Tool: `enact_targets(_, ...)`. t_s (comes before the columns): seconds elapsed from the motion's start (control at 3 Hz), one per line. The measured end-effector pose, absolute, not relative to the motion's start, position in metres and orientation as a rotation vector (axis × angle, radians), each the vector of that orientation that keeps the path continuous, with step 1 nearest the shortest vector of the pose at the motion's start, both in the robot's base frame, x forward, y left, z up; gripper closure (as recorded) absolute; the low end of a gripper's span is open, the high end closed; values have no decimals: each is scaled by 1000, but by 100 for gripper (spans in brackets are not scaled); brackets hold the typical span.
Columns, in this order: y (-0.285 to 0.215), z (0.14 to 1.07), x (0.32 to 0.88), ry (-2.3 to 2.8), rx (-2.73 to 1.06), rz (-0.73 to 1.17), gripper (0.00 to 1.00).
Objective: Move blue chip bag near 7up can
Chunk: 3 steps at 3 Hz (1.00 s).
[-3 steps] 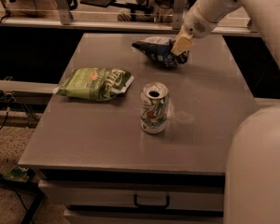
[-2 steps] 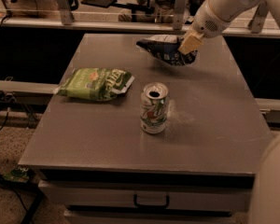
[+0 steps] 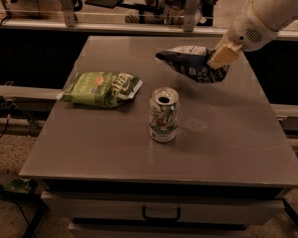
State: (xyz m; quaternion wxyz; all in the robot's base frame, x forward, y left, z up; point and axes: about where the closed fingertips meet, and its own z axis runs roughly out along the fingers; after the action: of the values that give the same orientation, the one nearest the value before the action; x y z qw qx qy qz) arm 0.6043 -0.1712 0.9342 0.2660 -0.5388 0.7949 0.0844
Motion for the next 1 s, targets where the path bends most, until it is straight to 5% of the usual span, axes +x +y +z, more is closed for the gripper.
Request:
enact_targets(0.67,-172,932,534,2241,-1431,282,100)
enact_targets(1.0,-163,920,515,2266,-1445,327,78)
